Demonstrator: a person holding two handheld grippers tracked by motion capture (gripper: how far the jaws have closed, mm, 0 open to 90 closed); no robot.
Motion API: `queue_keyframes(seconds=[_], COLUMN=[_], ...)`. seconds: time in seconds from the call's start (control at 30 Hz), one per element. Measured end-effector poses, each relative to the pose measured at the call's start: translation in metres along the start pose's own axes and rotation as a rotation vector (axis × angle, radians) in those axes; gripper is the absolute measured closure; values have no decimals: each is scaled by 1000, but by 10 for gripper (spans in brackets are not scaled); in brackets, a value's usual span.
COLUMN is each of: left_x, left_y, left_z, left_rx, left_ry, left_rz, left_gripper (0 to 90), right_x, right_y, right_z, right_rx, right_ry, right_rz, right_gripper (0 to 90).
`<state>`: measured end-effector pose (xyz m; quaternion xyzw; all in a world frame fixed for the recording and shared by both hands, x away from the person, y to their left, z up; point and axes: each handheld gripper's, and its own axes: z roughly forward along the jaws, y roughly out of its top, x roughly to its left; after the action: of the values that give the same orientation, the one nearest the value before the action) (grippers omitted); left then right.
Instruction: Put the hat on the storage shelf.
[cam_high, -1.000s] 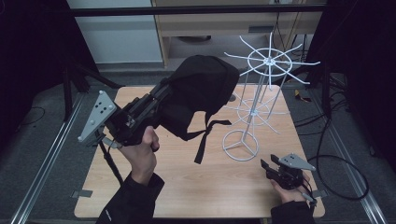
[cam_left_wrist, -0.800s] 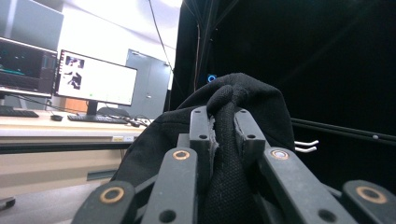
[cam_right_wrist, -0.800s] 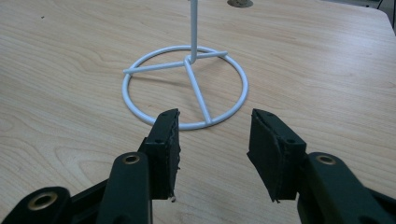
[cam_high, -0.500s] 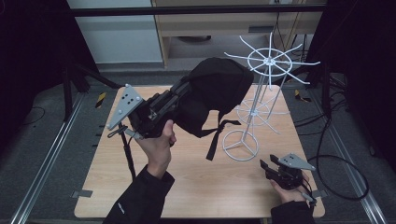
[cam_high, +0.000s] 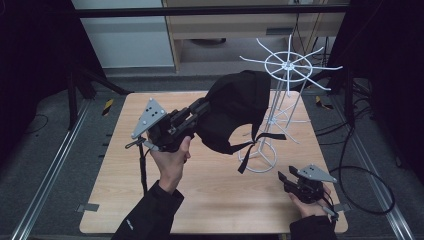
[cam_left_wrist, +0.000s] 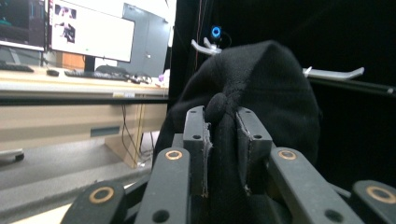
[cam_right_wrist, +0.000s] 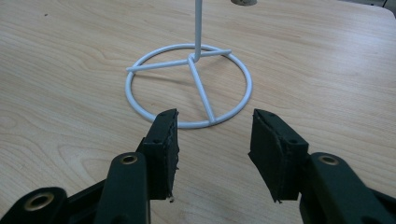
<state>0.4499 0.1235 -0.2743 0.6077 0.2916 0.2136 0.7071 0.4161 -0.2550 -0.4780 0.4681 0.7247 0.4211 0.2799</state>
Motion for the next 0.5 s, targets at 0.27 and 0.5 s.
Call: queue_keyframes(seconds=[0.27,0.5], left_x=[-2,-6], left_y=[-11,-20], left_z=[11,20], left_rx=[64,112], left_ry=[-1,-17], left_rz=[17,27], left_gripper=[742,719], right_x=[0,0], right_y=[0,0], right_z=[0,1], right_rx=[1,3], right_ry=[2,4], right_rz=[3,2], right_gripper=[508,503])
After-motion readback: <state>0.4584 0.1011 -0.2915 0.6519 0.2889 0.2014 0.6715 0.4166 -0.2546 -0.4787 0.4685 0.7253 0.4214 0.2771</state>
